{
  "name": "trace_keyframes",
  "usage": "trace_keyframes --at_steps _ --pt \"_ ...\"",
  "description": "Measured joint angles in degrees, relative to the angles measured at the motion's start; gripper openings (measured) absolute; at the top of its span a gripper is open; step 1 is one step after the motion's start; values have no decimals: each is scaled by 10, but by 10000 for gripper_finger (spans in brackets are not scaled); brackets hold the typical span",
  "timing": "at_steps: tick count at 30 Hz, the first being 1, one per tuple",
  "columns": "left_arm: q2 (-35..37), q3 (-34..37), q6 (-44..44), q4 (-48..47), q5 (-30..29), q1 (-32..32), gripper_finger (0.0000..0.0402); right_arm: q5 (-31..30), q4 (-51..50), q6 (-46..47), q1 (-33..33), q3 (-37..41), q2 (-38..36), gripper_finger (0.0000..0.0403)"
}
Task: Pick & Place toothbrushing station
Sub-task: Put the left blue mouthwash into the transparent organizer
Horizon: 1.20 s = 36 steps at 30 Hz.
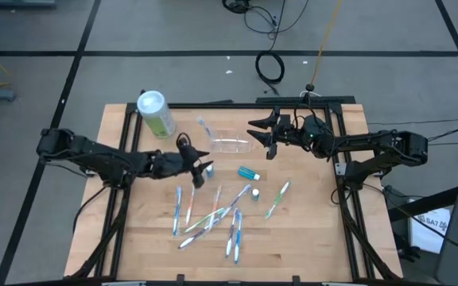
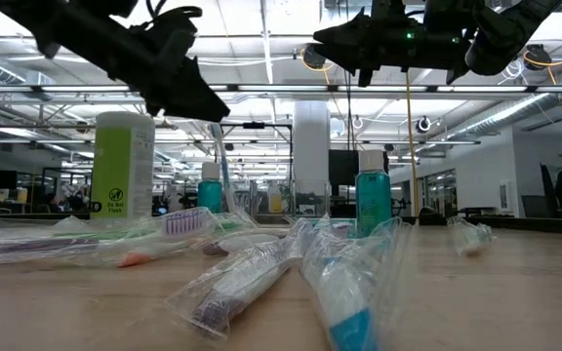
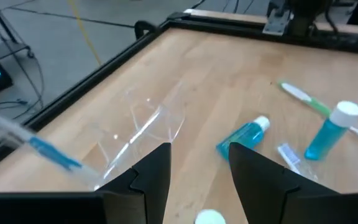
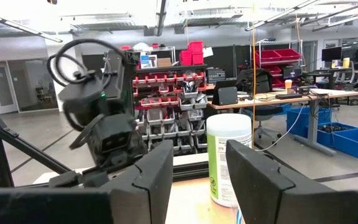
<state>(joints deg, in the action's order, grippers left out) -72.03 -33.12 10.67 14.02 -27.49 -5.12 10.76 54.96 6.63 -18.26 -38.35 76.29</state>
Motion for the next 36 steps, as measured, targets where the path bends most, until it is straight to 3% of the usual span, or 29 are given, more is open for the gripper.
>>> trace_keyframes --at_steps 9,18,24,36 --pt "-19 0 80 -54 -85 -53 170 0 0 0 0 0 0 141" --pt "-105 1 124 -31 -108 -68 171 0 -1 0 0 0 0 141" --pt "-113 1 129 -17 -131 -68 171 0 -2 0 0 0 0 141" --pt "-122 0 148 -16 -115 -69 171 0 -1 -1 0 0 0 141"
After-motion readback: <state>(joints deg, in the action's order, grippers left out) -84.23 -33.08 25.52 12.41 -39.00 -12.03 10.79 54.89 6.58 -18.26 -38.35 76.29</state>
